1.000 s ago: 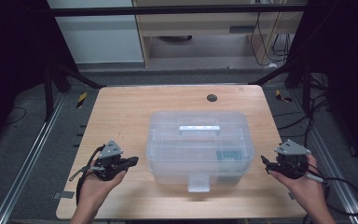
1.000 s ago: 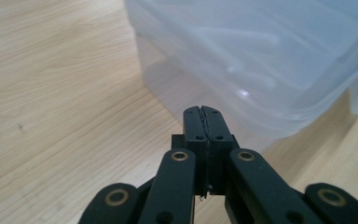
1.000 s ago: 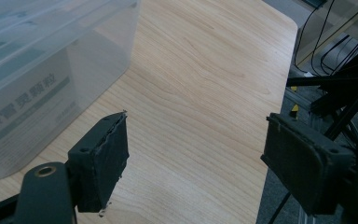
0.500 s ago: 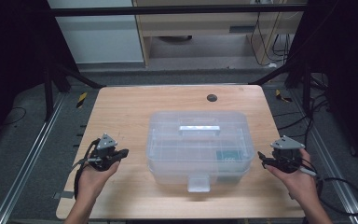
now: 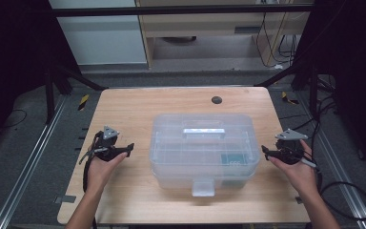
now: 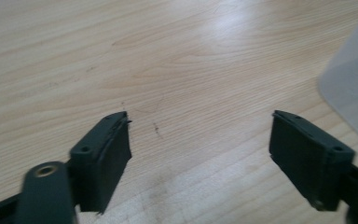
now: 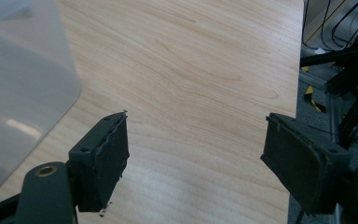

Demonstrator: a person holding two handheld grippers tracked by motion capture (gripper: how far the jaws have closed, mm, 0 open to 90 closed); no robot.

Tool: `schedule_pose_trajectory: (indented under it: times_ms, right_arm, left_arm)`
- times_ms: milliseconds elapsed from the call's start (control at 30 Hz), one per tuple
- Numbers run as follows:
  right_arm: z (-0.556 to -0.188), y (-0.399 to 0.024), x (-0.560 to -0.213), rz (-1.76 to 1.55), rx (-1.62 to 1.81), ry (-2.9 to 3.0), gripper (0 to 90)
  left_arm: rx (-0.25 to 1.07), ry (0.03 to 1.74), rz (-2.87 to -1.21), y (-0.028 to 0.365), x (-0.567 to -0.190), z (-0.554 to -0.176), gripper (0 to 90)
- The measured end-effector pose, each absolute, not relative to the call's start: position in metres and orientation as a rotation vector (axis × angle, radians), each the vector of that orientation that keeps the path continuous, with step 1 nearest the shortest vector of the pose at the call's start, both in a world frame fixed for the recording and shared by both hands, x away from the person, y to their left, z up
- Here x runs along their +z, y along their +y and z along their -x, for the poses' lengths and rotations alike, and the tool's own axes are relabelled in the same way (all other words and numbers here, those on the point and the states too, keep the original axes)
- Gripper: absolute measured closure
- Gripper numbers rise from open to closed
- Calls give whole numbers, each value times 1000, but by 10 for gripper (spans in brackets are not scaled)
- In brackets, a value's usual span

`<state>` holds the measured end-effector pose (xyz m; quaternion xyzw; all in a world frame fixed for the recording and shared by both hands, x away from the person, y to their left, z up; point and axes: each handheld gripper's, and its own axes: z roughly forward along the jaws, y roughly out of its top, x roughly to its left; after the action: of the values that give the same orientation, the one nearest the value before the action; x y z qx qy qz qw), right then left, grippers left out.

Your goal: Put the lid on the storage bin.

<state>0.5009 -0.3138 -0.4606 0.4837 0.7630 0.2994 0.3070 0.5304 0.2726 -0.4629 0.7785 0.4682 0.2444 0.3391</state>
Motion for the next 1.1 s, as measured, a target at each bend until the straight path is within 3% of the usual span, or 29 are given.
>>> schedule_pose_trajectory:
  times_ms: [200,1100]
  right_arm:
    - [-521,-317,-467,-1337,829,2007,216]
    - [-569,-320,-495,-1553,896,1958,207]
  left_arm:
    - [617,1279,-2041,278,-476,-543,114]
    - [609,1369,-1995,284,-507,-568,35]
